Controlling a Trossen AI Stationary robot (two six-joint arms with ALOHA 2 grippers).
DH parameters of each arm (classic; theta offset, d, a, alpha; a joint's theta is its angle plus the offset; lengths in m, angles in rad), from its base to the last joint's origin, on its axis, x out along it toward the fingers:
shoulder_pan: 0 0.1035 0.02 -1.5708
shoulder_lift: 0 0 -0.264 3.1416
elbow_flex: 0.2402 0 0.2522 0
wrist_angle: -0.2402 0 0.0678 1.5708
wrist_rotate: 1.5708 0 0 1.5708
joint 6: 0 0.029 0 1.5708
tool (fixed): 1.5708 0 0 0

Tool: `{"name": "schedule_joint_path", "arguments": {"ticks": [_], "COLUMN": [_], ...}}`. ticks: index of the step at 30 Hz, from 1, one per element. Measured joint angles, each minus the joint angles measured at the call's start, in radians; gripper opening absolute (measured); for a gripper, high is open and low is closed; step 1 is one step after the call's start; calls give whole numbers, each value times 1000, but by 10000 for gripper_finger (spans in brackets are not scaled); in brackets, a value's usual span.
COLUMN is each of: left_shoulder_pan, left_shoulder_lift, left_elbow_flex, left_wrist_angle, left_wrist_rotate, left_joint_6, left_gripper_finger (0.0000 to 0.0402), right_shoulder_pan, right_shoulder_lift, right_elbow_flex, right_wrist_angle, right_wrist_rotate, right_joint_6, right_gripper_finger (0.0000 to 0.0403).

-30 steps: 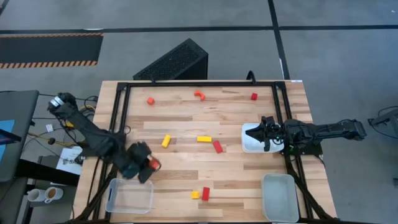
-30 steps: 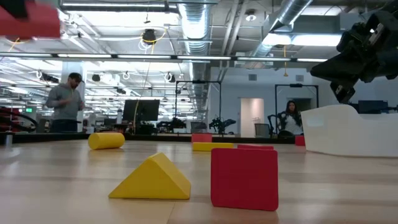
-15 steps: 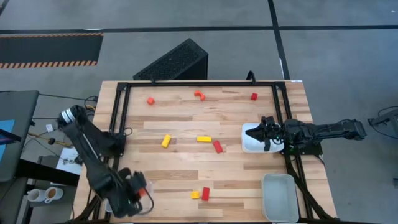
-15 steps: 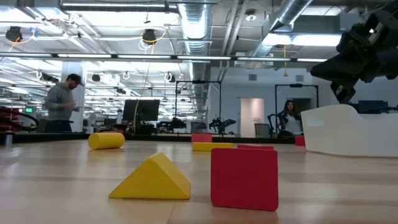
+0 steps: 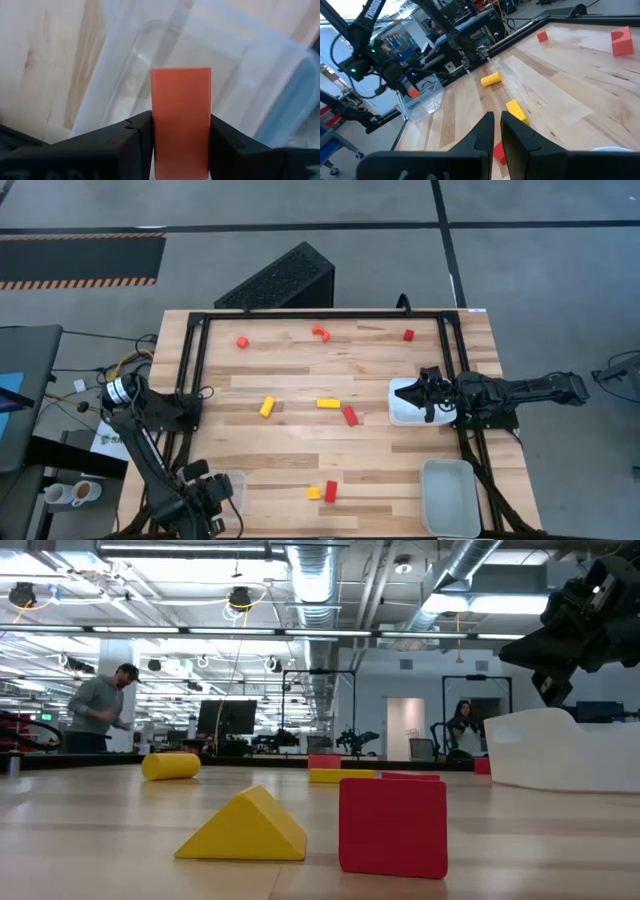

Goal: Sort & place blocks by color
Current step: Put the bottom left orange block into the transparent bin, then put the middle red block into the white bin

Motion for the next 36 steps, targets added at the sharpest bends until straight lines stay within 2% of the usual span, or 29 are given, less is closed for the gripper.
{"name": "schedule_joint_path", "arguments": {"ticks": [9,13,26,31,33,36], "left_shoulder_pan": [-7,-6,-6,-3,-3,-2], "left_shoulder_lift": [-130,-160,-162,-168,-185,-219], "left_elbow_flex": [-237,-297,-316,-286,-256,-196], "left_wrist_angle": [249,272,283,273,238,167], "left_wrist_rotate": [-3,4,29,80,65,-27], "left_joint_6": [-66,-84,-154,-159,-158,-147], "left_gripper_finger": [102,102,165,184,190,193], "right_shoulder_pan": [0,0,0,0,0,0], "right_shoulder_lift": [0,0,0,0,0,0], "right_elbow_flex": [0,0,0,0,0,0], "right_wrist_angle": [0,0,0,0,0,0], "right_wrist_rotate": [0,0,0,0,0,0], "right_joint_6": [2,2,0,0,0,0], "right_gripper_finger": [57,57,57,57,57,57]}}
